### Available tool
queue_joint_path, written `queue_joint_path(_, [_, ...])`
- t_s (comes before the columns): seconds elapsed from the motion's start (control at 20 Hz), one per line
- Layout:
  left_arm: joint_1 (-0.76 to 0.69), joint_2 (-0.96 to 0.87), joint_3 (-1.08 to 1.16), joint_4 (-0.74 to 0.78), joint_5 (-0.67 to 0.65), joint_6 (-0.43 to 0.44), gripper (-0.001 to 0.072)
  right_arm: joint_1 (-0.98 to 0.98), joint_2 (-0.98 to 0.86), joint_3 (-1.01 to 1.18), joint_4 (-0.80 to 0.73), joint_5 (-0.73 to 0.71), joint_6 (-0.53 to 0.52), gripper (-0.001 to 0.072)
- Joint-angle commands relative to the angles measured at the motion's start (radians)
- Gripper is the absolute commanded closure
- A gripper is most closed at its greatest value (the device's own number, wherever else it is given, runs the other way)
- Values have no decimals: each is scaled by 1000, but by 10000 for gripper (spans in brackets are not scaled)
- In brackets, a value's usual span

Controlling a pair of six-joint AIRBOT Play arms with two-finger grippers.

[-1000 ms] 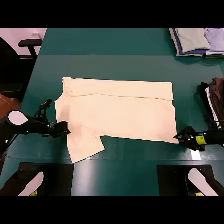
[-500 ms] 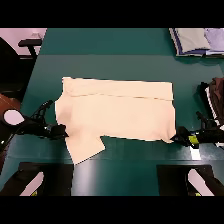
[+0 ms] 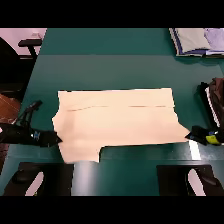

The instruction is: Fold the shirts.

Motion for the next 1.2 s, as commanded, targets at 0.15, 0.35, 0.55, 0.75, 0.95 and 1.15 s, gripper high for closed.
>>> queue_joint_path(0.15, [1, -346, 208, 24, 351, 114, 684, 228, -371, 277, -12, -191, -7, 698])
queue_joint_path(0.35, [1, -638, 389, 31, 406, 184, 683, 299, -679, 546, -11, -222, -7, 698])
queue_joint_path(0.55, [1, -803, 490, 30, 470, 186, 682, 302, -855, 726, 18, -219, -8, 696])
queue_joint_path(0.75, [1, -821, 502, 30, 526, 186, 207, 277, -961, 840, 126, -209, -20, 618])
queue_joint_path(0.95, [1, -820, 575, 31, 426, 187, 314, 216, -974, 863, 238, -170, -133, 294])
queue_joint_path(1.15, [1, -820, 624, -27, 345, 190, 682, 74, -972, 796, 249, -48, -185, 294])
